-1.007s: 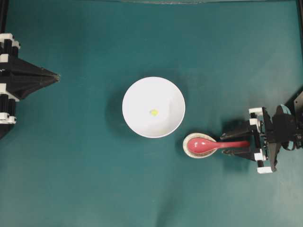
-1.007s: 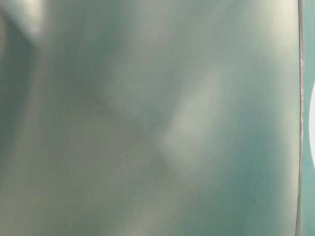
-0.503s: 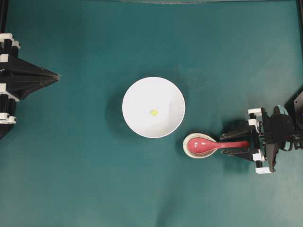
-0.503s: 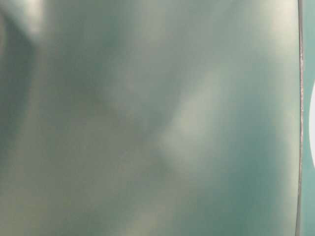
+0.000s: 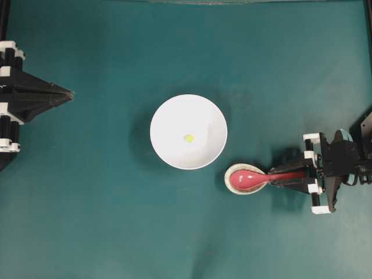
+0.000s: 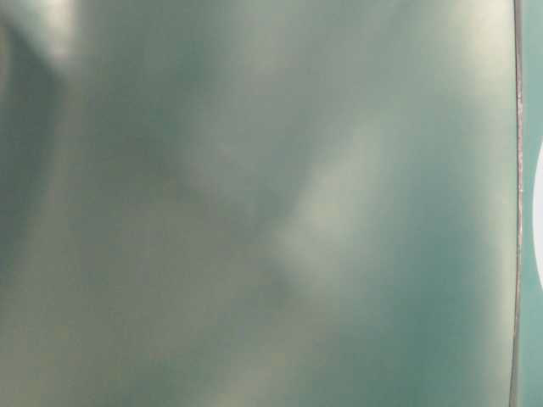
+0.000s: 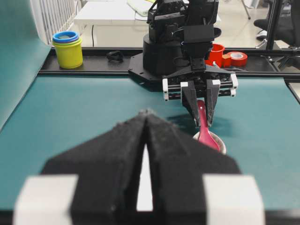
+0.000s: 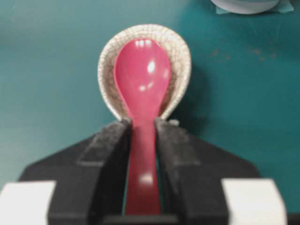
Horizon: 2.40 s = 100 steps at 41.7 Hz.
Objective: Scoop the yellow hexagonal prism block from the bowl with a spoon using the right arm.
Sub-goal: 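Close the right gripper on the red spoon handle in the dish, then lift the red spoon with the right gripper and move it into the bowl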
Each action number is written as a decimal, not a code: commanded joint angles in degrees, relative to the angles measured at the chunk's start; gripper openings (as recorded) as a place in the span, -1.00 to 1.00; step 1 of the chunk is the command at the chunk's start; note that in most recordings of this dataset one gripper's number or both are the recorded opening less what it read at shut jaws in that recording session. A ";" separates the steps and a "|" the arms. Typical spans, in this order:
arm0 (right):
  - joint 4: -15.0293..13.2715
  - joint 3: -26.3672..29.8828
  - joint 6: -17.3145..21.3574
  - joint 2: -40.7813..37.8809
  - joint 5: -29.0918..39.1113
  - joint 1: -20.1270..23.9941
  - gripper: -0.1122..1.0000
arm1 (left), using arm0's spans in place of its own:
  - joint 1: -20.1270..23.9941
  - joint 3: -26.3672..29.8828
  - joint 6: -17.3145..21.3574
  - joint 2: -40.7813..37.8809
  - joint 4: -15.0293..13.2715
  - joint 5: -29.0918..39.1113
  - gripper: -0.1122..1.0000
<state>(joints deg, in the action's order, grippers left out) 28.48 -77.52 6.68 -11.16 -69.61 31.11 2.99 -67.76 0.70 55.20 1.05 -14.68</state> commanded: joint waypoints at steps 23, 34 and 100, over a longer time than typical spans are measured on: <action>0.18 1.05 -4.04 19.07 9.49 -2.99 -0.36 | 0.09 0.79 0.00 -0.79 0.18 -0.35 -0.81; 0.18 6.86 -13.62 33.13 32.52 -11.07 -0.36 | 0.18 0.79 -0.18 -0.62 0.18 -0.26 -0.81; -10.90 57.13 -10.99 12.30 117.95 -40.69 -0.36 | 0.09 0.88 -0.70 -0.09 0.18 1.93 -0.81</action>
<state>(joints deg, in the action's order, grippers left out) 17.93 -21.80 -4.75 0.44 48.25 -9.58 3.08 -67.76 0.09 55.28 1.05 -12.39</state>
